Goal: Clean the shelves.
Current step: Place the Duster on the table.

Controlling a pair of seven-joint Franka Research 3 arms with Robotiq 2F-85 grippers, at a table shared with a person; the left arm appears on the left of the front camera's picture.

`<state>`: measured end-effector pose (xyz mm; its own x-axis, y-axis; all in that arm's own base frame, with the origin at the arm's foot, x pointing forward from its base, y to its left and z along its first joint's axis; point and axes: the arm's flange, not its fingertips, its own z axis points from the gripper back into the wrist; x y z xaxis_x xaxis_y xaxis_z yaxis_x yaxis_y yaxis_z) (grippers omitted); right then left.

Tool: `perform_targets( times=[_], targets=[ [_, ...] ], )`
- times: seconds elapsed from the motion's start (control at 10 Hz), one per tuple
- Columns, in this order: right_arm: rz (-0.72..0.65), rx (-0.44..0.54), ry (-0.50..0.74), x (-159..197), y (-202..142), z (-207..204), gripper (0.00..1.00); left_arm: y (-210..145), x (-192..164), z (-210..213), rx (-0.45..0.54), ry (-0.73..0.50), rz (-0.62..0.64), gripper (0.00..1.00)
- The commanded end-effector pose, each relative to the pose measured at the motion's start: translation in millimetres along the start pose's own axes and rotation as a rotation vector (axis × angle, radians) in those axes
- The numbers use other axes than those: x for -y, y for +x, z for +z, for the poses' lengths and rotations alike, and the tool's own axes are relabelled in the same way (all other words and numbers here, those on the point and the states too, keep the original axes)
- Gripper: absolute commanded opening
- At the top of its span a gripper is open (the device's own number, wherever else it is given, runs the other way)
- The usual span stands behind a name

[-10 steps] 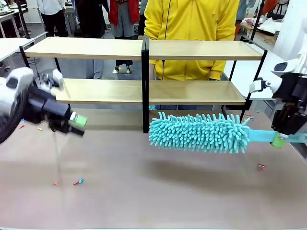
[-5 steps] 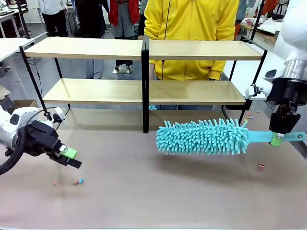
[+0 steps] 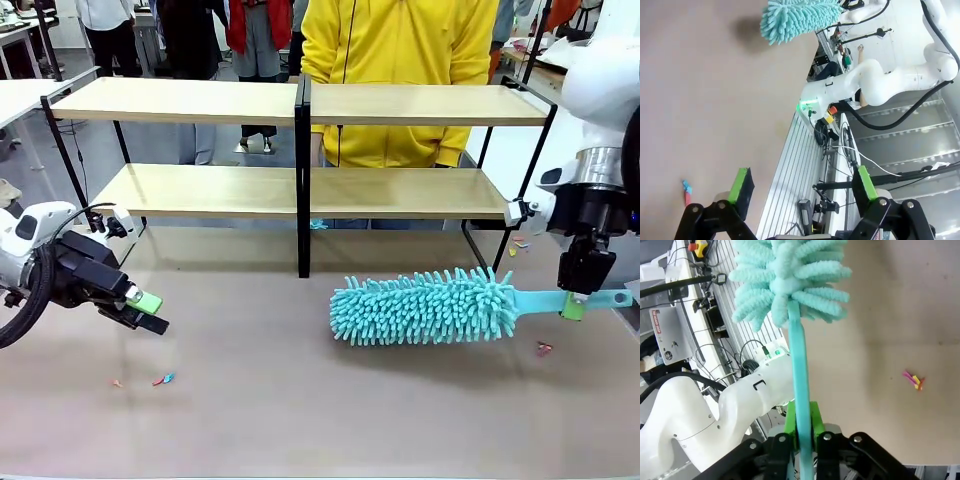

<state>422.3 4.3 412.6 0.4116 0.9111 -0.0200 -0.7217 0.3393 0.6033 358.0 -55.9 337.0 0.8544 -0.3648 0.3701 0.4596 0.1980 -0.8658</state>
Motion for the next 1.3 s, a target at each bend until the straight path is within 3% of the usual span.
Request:
perform_targets(
  times=[0.0,0.1,0.2,0.4,0.5,0.8,0.9,1.0,1.1,1.2],
  targets=[
    [-0.002,-0.011,0.003,1,-2,5,0.42,-1,3,-3,0.026,-0.020,0.006,1.00],
    [-0.022,-0.001,-0.036,0,-4,8,0.69,-1,3,-3,0.026,-0.020,0.006,1.00],
    [-0.039,0.146,-0.169,-3,-12,21,0.99,-1,3,-3,0.026,-0.020,0.006,1.00],
    [-0.060,0.476,-0.359,-13,-40,46,1.00,-1,3,-3,0.026,-0.020,0.006,1.00],
    [-0.069,0.605,-0.392,-18,-56,53,1.00,-1,3,-3,0.026,-0.020,0.006,1.00],
    [0.027,0.689,-0.294,-46,-75,38,1.00,-1,3,-3,0.026,-0.020,0.006,1.00],
    [0.065,0.786,-0.278,-68,-81,36,1.00,-1,3,-3,0.026,-0.020,0.006,1.00],
    [0.065,0.923,-0.170,-88,-88,38,1.00,-1,3,-3,0.026,-0.020,0.006,1.00],
    [-0.009,1.011,0.033,-95,-91,38,1.00,-1,3,-3,0.026,-0.020,0.006,1.00],
    [-0.122,1.005,0.173,-94,-86,32,1.00,-1,3,-3,0.026,-0.020,0.006,1.00]
  ],
)
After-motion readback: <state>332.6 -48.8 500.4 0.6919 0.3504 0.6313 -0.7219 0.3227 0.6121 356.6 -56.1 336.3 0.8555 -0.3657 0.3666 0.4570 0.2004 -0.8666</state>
